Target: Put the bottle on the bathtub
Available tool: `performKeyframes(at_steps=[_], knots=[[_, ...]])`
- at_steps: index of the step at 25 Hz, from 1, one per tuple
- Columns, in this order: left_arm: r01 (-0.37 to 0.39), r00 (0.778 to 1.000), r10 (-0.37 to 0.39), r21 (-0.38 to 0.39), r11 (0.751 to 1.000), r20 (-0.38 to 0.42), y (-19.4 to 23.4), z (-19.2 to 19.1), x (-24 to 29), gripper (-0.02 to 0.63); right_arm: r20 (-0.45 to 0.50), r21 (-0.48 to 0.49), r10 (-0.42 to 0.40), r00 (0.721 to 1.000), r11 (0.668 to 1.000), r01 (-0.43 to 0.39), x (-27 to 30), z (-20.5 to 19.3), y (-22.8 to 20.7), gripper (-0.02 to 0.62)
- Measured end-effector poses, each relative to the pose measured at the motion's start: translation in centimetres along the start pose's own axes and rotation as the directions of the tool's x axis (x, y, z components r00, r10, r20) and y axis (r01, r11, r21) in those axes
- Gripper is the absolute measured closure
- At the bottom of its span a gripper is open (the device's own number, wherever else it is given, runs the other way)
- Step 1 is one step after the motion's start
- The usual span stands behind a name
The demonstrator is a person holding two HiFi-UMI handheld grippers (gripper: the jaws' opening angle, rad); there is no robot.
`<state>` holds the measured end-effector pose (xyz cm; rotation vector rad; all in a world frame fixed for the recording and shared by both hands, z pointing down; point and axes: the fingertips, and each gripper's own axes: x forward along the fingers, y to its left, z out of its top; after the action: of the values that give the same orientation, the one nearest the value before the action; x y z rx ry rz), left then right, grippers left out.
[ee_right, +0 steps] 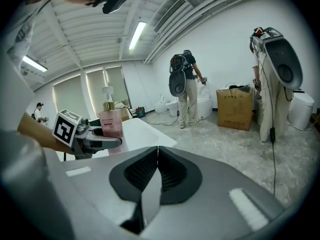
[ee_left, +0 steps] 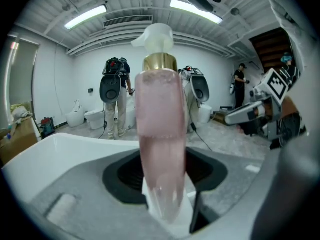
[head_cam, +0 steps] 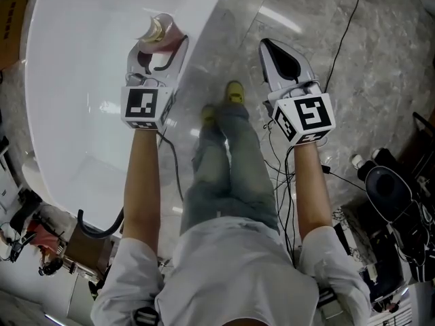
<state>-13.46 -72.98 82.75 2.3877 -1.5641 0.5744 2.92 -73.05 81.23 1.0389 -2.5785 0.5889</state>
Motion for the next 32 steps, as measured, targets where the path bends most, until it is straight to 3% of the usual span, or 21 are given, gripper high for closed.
performKeyframes(at_steps=[9,15,21,32], knots=[[-0.005,0.999,0.006,-0.037,0.999,0.033,0.6,-0.1,-1.1,0.382,-0.012,0.008,0.012,1.000,1.000,-0.012,0.5,-0.1,1.0,0.591],[-0.010,1.000,0.010,-0.017,1.000,0.008,0.4,-1.3,-1.3,0.380,-0.011,0.010,0.016,1.000,1.000,-0.016,0.7,-0.8,1.2,0.592],[0.016,1.000,-0.016,0.062,0.998,0.003,-0.8,-1.5,-1.1,0.380,-0.004,0.007,0.019,1.000,1.000,-0.019,0.4,-1.0,1.3,0.591],[0.001,1.000,0.000,0.042,0.999,-0.014,-0.6,-1.9,-0.6,0.357,0.002,0.008,0.007,1.000,1.000,-0.007,-0.6,-1.3,0.9,0.591]])
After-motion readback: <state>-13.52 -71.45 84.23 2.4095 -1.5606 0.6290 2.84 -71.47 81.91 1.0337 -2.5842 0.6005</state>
